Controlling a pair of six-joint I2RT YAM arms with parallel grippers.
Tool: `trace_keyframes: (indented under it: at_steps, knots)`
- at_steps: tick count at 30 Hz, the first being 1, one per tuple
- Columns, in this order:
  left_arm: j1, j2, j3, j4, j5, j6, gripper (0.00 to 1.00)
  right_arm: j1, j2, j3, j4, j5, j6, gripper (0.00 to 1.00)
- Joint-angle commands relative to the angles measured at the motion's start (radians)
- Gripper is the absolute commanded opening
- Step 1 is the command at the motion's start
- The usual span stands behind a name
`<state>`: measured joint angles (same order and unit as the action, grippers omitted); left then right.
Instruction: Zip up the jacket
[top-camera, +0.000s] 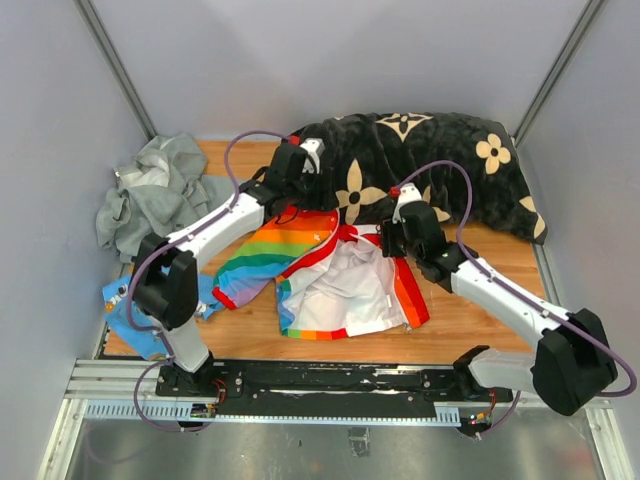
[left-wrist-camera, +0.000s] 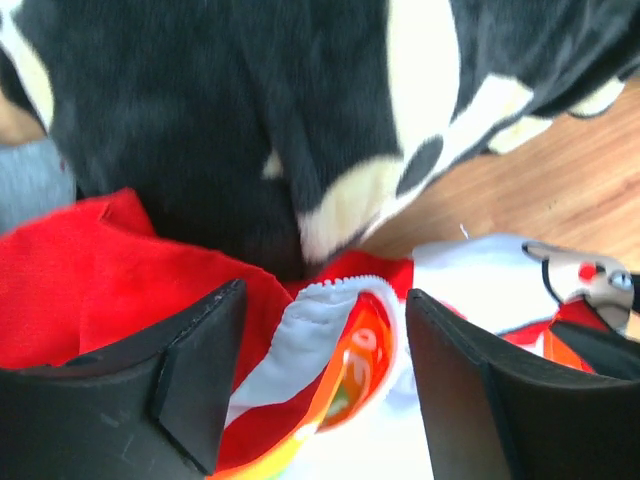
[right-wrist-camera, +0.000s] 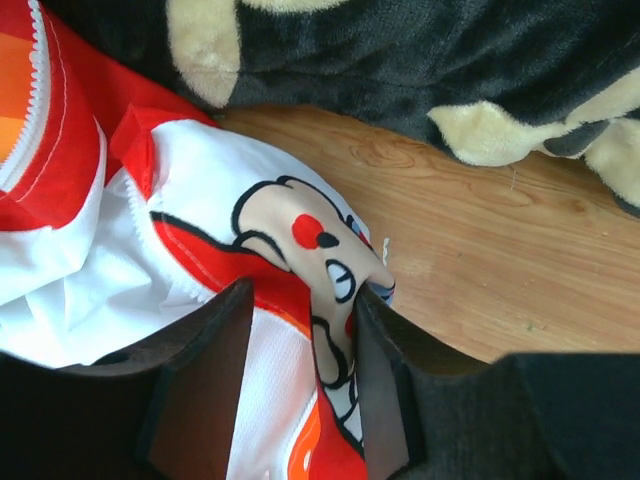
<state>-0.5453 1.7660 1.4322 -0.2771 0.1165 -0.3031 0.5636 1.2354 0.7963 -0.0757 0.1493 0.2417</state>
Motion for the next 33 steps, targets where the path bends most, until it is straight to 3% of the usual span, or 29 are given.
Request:
trace_keyframes:
  at_steps: [1, 7, 19, 24, 33]
  knots:
    - [0.001, -0.161, -0.15, 0.076, 0.022, -0.051, 0.71, -0.013, -0.087, -0.004, -0.05, -0.04, -0.012, 0.48]
    - [-0.014, -0.406, -0.412, 0.125, -0.008, -0.136, 0.82, -0.007, -0.209, -0.072, -0.106, -0.106, -0.008, 0.59]
    - [-0.062, -0.851, -0.888, 0.172, -0.17, -0.394, 0.85, 0.018, -0.463, -0.262, -0.063, -0.229, 0.008, 0.78]
    - [-0.062, -0.901, -0.976, 0.215, -0.195, -0.473, 0.84, 0.027, -0.539, -0.352, -0.001, -0.262, 0.011, 0.83]
    - [-0.062, -0.841, -1.094, 0.351, -0.2, -0.534, 0.75, 0.029, -0.6, -0.435, 0.074, -0.269, 0.022, 0.85]
